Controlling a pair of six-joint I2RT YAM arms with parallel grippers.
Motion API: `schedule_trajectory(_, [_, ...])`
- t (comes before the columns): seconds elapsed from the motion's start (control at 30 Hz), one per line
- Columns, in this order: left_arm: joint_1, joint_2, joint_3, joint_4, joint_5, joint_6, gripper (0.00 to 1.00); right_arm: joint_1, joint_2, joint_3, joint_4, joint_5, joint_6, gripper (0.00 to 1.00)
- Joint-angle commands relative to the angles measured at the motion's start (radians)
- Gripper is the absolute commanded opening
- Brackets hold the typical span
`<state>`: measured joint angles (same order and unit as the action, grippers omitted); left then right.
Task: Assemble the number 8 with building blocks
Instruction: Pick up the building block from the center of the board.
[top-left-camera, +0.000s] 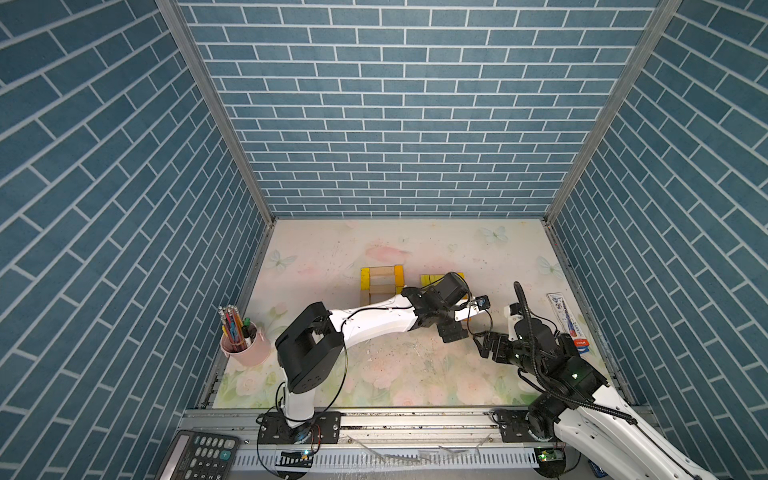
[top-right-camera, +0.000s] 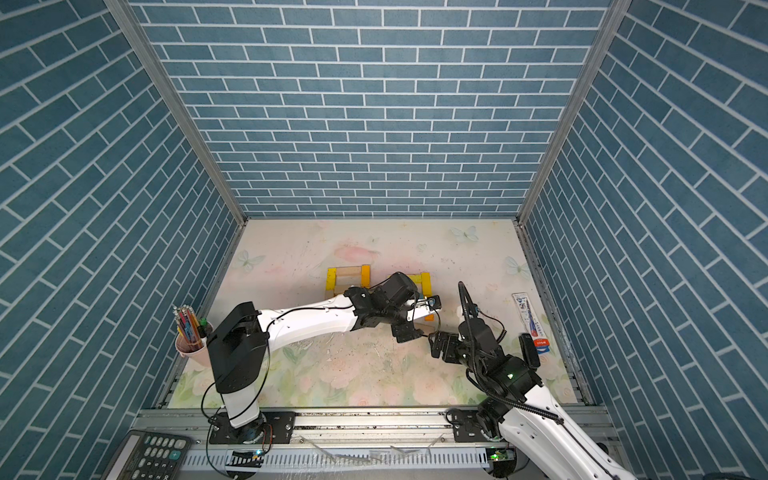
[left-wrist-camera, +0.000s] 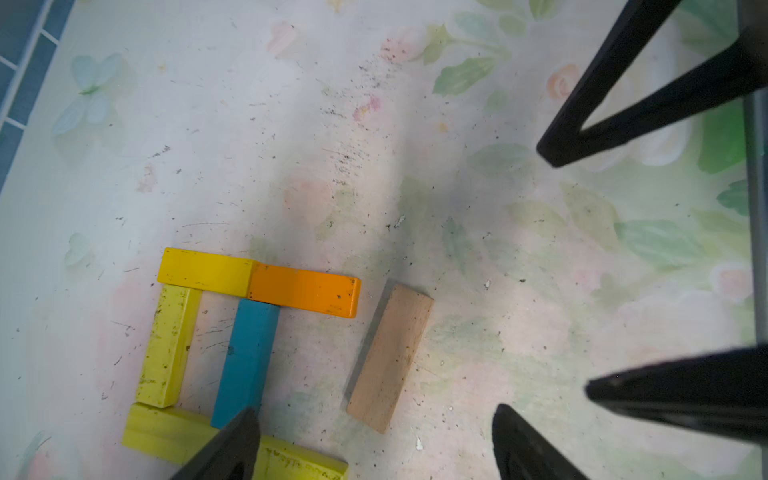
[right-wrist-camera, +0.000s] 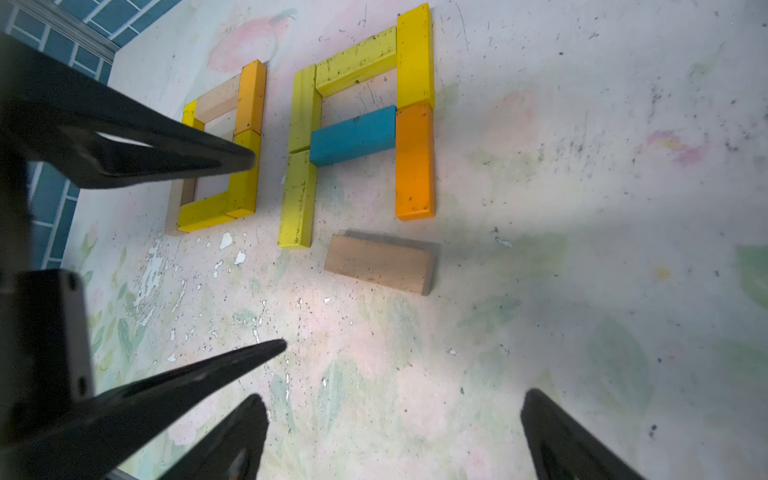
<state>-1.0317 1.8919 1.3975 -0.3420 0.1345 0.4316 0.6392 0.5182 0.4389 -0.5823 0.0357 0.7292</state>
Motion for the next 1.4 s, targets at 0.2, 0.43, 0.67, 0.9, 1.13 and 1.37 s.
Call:
schedule_trajectory(0.2, [-0.011, 0.108, 0.064, -0.105, 0.014, 0.108, 0.85, -0.002, -0.083, 0.023, -0.148, 0.118, 0.081, 0.95])
schedule_trajectory(0.43, [-0.011, 0.174, 0.115, -0.128, 0.007, 0.127, 0.83, -0.002, -0.116, 0.014, -0.157, 0.105, 0.090, 0.94])
schedule_trajectory(0.67, [-0.011, 0.244, 0.193, -0.168, 0.022, 0.130, 0.80, -0.002, -0.143, 0.017, -0.185, 0.103, 0.087, 0.93])
schedule_trajectory(0.9, [-0.011, 0.315, 0.284, -0.261, 0.065, 0.133, 0.76, -0.003, -0.152, 0.016, -0.186, 0.104, 0.089, 0.93])
schedule_trajectory(1.13, [-0.002, 0.354, 0.333, -0.319, 0.091, 0.132, 0.71, -0.003, -0.155, 0.016, -0.189, 0.100, 0.088, 0.93])
schedule_trajectory(1.37, [0.004, 0.382, 0.368, -0.350, 0.096, 0.137, 0.58, -0.003, -0.158, 0.016, -0.191, 0.097, 0.088, 0.92])
